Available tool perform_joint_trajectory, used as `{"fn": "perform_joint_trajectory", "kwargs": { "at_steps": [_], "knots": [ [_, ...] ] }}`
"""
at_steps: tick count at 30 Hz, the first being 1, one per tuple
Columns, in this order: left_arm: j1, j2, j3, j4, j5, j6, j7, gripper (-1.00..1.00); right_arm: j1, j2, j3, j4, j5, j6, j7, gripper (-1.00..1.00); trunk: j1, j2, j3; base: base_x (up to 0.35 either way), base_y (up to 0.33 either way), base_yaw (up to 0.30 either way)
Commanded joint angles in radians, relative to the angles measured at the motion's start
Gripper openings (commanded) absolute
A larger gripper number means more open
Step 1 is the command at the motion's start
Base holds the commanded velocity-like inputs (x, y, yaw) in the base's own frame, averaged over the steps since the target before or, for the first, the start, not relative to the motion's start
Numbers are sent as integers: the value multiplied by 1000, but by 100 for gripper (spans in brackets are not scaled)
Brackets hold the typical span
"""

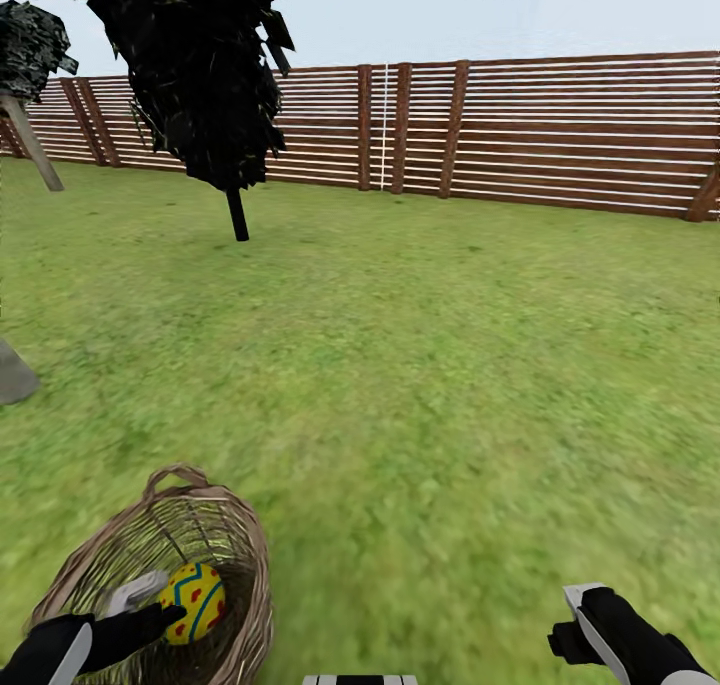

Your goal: Take the three Easter eggs out of the wicker basket on the lawn in the garden, then place them on the lawn next to a single tree (choose any tree) so that all three eggs are next to the same tree and none are left in the basket.

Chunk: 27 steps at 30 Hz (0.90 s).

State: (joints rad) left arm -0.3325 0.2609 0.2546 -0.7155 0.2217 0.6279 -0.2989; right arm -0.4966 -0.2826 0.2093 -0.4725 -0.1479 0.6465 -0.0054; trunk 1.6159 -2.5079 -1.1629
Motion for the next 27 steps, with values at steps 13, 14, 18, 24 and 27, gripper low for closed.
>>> {"fn": "perform_joint_trajectory", "kwargs": {
  "at_steps": [13,14,18,24,27],
  "knots": [
    [0,-40,0,-2,-92,-20,-3,100,0,3,9,3,-2,-14,-3,100,-6,3,50,-4,0,0],
    [0,-40,-1,-2,-93,-20,-3,100,0,4,9,3,-2,-15,-4,100,-6,3,53,-1,0,0],
    [0,-44,-3,-1,-93,-20,-3,100,0,7,10,3,-2,-15,-5,100,-8,4,69,-113,98,0],
    [0,-61,-5,-1,-94,-21,4,100,0,8,12,3,-1,-27,-5,100,-11,5,92,-227,219,0],
    [0,-62,-5,-2,-94,-26,3,100,0,10,13,29,0,-28,-5,100,-12,6,104,-95,155,0]
  ]
}}
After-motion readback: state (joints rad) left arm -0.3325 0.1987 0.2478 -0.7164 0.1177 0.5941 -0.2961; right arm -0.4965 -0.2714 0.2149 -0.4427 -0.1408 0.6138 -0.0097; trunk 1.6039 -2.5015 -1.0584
